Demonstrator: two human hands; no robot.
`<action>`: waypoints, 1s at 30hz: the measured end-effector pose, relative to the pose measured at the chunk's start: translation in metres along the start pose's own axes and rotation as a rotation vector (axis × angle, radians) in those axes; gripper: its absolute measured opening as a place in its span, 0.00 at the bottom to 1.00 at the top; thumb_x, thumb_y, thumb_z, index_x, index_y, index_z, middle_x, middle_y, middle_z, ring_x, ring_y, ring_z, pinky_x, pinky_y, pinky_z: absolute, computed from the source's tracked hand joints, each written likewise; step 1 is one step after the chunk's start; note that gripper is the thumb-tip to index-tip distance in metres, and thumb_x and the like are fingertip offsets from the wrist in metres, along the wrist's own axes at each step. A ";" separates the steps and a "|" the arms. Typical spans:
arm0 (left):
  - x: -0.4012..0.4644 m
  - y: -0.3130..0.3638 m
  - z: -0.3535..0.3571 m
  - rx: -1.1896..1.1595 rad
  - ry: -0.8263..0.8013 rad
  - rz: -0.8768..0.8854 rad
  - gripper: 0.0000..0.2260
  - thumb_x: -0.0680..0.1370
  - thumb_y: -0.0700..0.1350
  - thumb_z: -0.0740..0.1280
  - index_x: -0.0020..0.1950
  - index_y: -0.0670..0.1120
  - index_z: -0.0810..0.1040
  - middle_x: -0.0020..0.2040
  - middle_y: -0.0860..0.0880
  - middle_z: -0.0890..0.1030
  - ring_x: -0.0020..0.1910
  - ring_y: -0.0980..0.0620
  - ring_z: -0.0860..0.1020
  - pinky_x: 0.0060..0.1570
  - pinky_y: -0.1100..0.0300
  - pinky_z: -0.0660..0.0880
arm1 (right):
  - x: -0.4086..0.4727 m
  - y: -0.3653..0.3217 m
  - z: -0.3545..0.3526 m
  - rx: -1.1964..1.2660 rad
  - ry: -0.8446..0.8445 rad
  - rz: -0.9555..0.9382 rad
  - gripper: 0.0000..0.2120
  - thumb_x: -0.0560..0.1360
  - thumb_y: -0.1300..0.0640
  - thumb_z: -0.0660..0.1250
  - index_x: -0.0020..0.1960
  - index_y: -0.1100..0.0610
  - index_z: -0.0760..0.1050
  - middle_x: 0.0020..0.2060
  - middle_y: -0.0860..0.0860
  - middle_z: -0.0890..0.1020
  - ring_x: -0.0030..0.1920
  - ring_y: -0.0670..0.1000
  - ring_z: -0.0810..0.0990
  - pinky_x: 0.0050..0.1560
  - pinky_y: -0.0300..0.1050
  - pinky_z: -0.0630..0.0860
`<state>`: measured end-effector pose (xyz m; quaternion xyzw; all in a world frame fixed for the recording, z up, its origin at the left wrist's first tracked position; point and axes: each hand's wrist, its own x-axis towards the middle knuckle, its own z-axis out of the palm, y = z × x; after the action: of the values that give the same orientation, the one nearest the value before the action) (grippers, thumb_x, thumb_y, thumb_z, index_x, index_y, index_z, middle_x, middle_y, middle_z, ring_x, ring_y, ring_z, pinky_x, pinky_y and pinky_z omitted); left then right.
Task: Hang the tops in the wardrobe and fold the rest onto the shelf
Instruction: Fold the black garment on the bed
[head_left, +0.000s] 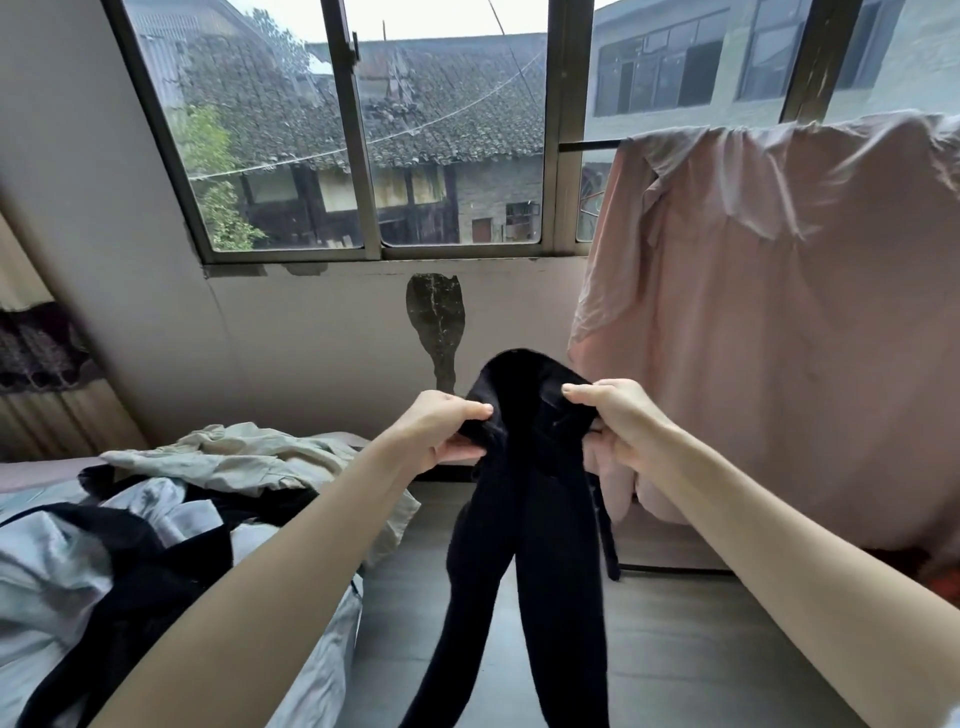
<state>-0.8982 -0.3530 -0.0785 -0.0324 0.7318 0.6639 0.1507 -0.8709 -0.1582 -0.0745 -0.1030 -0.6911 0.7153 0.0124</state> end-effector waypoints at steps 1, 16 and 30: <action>-0.002 0.001 0.006 -0.005 -0.011 0.014 0.05 0.76 0.37 0.68 0.50 0.36 0.79 0.43 0.42 0.82 0.40 0.48 0.82 0.36 0.56 0.81 | -0.002 0.002 0.008 0.024 -0.025 -0.023 0.07 0.75 0.64 0.66 0.38 0.61 0.74 0.32 0.55 0.80 0.33 0.49 0.81 0.32 0.39 0.79; -0.012 0.012 0.013 -0.299 -0.040 -0.054 0.05 0.76 0.37 0.67 0.49 0.35 0.78 0.43 0.38 0.82 0.40 0.45 0.83 0.32 0.56 0.80 | -0.006 0.013 0.031 0.015 -0.060 -0.161 0.18 0.78 0.52 0.63 0.47 0.68 0.78 0.41 0.64 0.81 0.44 0.59 0.79 0.55 0.60 0.75; -0.007 -0.006 0.022 -0.053 0.071 0.153 0.18 0.68 0.50 0.77 0.49 0.37 0.81 0.46 0.42 0.84 0.46 0.49 0.83 0.48 0.59 0.79 | 0.003 0.022 0.026 0.482 -0.481 0.183 0.34 0.80 0.38 0.41 0.77 0.59 0.45 0.65 0.62 0.73 0.67 0.58 0.71 0.71 0.51 0.61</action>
<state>-0.8860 -0.3328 -0.0836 -0.0037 0.7191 0.6911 0.0726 -0.8753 -0.1842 -0.0961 0.0128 -0.4736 0.8597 -0.1909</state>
